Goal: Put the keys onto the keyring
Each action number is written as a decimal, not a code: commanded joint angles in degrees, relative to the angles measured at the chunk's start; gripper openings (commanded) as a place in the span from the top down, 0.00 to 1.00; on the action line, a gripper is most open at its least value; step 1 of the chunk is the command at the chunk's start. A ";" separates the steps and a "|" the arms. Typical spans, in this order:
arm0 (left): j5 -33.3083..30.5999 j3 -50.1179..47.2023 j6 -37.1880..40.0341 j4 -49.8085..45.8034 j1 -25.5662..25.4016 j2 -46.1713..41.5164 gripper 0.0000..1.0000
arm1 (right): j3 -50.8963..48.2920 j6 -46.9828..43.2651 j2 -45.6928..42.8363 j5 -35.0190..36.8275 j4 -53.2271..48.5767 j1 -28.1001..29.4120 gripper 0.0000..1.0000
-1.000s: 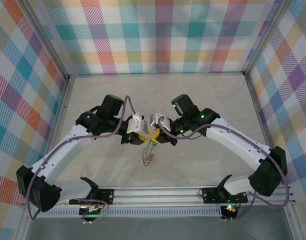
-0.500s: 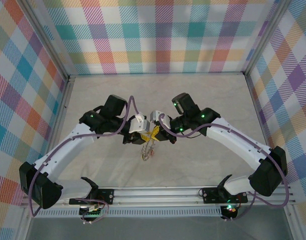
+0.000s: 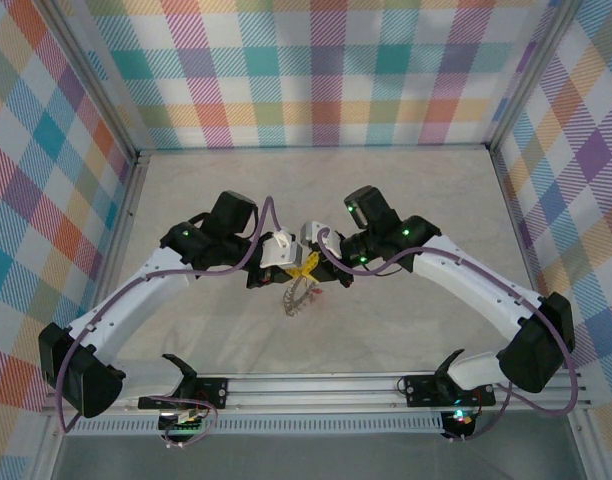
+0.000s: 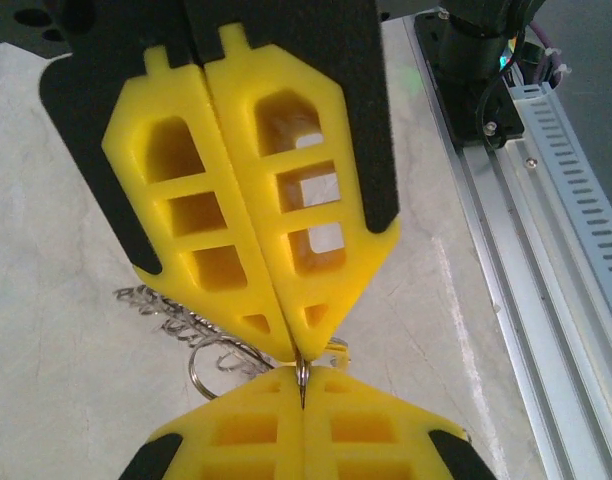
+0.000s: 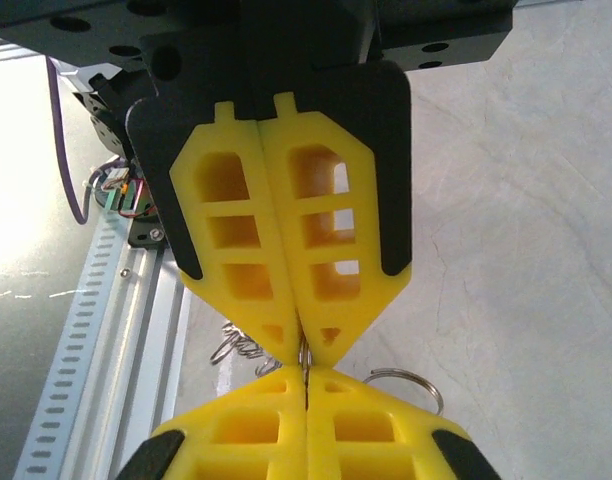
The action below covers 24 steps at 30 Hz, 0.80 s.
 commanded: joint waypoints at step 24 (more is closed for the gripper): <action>2.65 -0.86 -2.41 3.30 0.94 -3.84 1.00 | -3.34 1.83 -2.08 -4.14 3.46 -0.75 0.80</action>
